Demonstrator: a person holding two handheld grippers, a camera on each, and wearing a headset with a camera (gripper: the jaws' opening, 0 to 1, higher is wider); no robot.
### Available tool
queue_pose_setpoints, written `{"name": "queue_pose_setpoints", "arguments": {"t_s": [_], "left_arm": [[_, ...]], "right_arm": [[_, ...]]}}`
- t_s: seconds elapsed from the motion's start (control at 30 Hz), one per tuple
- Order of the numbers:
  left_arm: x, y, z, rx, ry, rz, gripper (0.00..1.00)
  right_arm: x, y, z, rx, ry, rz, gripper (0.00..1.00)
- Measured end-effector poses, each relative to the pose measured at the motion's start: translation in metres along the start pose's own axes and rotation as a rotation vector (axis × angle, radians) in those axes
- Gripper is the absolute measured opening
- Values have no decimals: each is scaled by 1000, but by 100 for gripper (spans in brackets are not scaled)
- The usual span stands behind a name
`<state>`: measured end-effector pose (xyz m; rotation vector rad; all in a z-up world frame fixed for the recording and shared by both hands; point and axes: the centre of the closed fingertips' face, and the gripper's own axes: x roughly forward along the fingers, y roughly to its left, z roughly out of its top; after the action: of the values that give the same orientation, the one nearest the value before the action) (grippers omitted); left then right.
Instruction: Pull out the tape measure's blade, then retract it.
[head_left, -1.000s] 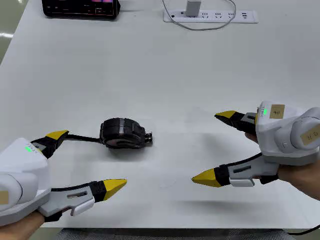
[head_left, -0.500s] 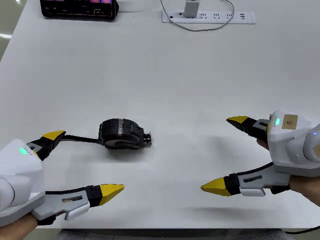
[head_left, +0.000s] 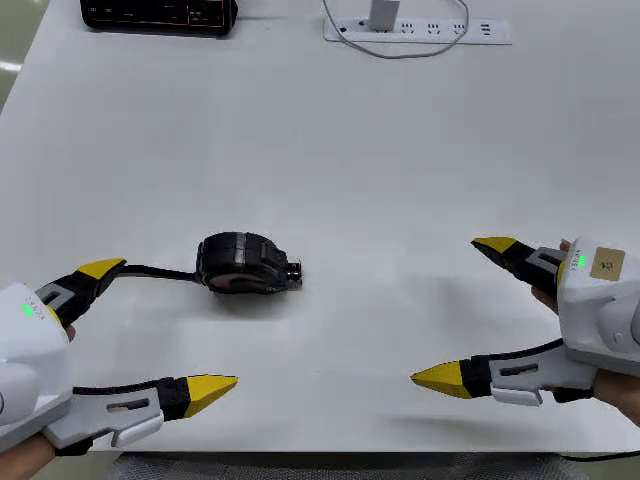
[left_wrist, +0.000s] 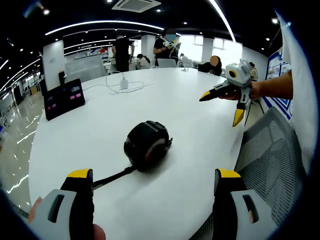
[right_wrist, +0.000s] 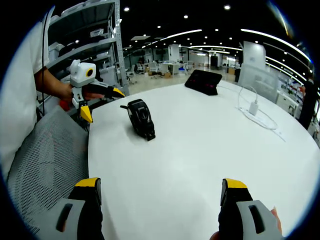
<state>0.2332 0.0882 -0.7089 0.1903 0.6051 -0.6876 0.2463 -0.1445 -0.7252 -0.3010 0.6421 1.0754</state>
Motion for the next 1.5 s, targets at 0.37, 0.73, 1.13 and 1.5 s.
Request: {"name": "queue_pose_setpoints", "arguments": {"t_s": [0.37, 0.73, 1.13, 1.5], "left_arm": [[-7, 4, -2, 0, -22, 11, 99], [-7, 2, -8, 0, -8, -7, 99], [-8, 3, -9, -3, -6, -13, 99], [-10, 2, -11, 1, 4, -15, 99]], "right_arm": [[-7, -2, -7, 30, -21, -30, 99], [-7, 2, -13, 46, -20, -30, 99], [-7, 5, -13, 46, -16, -19, 97], [-6, 8, -13, 52, -16, -7, 97]]}}
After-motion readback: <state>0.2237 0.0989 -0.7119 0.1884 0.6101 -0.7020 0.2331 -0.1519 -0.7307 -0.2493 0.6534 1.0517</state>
